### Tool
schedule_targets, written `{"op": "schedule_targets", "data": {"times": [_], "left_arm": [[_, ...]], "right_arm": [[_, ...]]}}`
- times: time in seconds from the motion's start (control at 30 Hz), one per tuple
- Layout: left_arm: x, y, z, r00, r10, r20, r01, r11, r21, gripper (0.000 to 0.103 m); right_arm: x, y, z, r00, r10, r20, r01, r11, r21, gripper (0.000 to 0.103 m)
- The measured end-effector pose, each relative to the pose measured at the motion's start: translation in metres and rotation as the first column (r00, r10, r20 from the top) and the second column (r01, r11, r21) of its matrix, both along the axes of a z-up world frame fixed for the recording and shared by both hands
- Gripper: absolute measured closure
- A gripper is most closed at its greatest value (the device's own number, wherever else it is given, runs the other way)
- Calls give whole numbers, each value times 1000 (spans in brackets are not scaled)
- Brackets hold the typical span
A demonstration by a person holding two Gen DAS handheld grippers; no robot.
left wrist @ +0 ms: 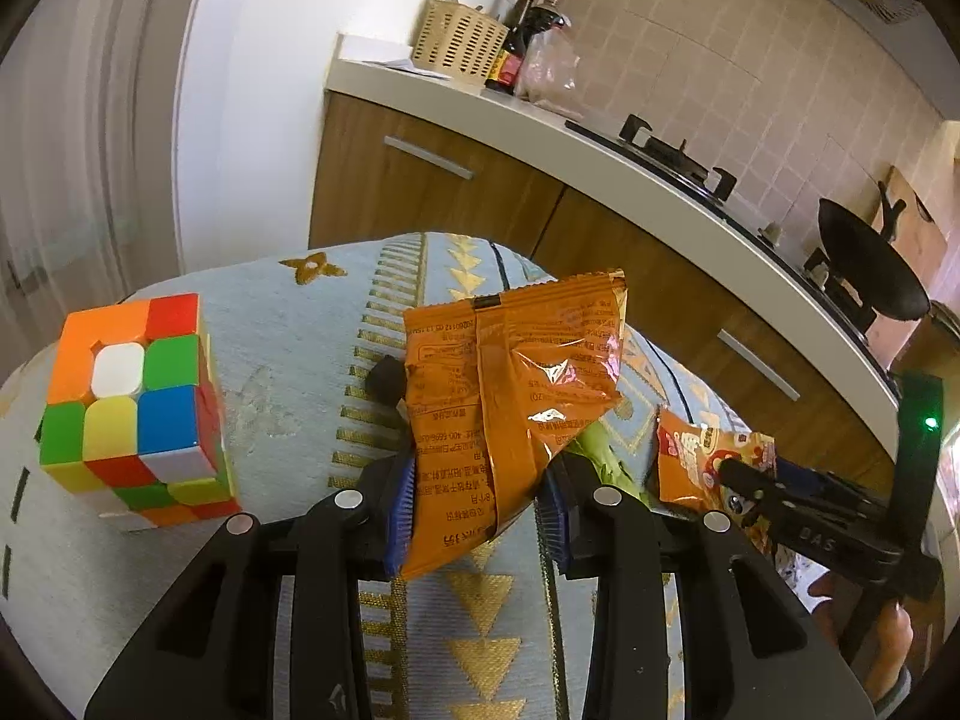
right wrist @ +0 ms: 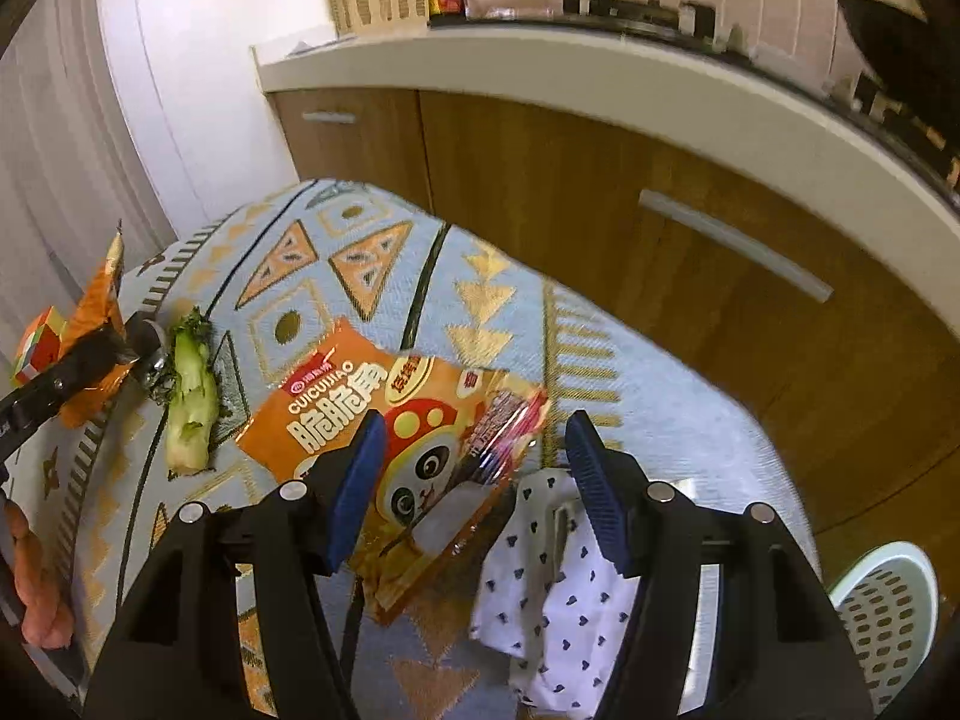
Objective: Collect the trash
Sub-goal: 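Grasp the orange snack bag with the left tool while the right tool grasps the panda snack bag, then carry both snack bags over the teal basket and open both tools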
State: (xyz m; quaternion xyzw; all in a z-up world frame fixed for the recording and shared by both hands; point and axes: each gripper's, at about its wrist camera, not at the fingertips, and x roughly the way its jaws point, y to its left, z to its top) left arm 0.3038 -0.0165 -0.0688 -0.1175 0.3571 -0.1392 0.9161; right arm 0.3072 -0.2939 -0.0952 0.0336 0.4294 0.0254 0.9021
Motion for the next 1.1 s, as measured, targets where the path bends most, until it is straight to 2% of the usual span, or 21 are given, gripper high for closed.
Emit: {"op": "schedule_targets", "data": {"times": [0.03,0.1,0.13,0.27,0.53,0.63,0.7,0.9,1.1], "left_arm": [[0,-1,0,1000,-1,3,1,1000,6,70],[-2,-3,0,1000,-4,9,4,1000,20,70],[-2,-4,0,1000,-6,13,5,1000,29,70],[-4,-8,2,999,-8,31,6,998,57,70],[-5,-9,4,999,-4,33,2,998,60,70],[-11,-4,13,998,-23,54,22,1000,9,70],[-19,1,28,996,-45,77,48,998,-36,70],[-58,0,84,978,-81,194,91,995,-45,70],[-93,-19,121,958,-137,252,162,984,-79,70]], "right_arm": [[0,3,-1,1000,5,0,-5,1000,-15,45],[-2,11,2,1000,23,21,-22,998,-61,58],[-4,16,3,999,35,30,-32,996,-81,78],[-13,29,13,994,77,80,-68,991,-112,96],[-44,45,45,975,123,185,-99,986,-131,97],[-57,44,61,967,125,222,-99,987,-125,97],[-68,44,72,961,123,248,-95,988,-123,98],[-104,33,106,941,103,323,-72,992,-105,98],[-153,5,143,916,39,399,1,995,-100,98]]}}
